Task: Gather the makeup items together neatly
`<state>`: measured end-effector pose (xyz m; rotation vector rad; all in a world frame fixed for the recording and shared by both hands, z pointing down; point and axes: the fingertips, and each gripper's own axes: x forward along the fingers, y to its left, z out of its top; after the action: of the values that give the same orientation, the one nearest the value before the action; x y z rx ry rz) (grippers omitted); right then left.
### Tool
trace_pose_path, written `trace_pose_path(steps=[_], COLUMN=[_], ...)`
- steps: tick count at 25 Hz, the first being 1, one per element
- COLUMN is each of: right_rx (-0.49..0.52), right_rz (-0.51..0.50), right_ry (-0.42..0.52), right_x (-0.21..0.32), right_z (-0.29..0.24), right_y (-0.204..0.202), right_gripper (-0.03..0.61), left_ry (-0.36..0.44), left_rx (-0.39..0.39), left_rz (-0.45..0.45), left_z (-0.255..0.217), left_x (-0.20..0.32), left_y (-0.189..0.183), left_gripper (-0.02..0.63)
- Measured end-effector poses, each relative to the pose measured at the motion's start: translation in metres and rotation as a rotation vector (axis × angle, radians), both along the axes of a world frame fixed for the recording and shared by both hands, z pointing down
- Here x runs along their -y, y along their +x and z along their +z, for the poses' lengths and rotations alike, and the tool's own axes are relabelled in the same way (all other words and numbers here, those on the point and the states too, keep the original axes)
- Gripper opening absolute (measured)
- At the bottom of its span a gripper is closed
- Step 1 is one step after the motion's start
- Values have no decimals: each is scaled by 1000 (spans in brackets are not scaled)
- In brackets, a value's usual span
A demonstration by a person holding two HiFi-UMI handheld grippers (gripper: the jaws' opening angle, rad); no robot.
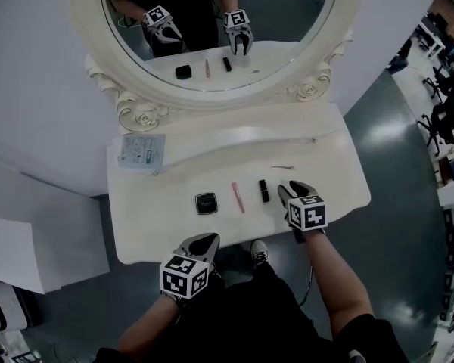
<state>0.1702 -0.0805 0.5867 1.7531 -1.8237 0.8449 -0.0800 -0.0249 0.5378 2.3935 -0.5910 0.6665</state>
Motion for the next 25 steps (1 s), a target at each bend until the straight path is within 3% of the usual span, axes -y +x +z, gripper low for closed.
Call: trace_pose_path(steps=[9,16,22,25], right_rx=[-174,-188,-266,-232], right_rz=[-380,-642,-872,-943], right_ry=[-129,-194,-248,-284], right_x=[23,41,48,47], right_z=[16,30,51,54], right_y=[61,55,55,52], right_gripper=[147,147,149,141], left_ry=[-10,-42,-65,-75], left_rx=[8,12,13,16], left_rz=[-71,-178,-241,-269], left_z=[0,13,22,27], left_x=[-8,-10,-16,-19], left_y=[24,42,62,66], left_gripper=[8,8,8,8])
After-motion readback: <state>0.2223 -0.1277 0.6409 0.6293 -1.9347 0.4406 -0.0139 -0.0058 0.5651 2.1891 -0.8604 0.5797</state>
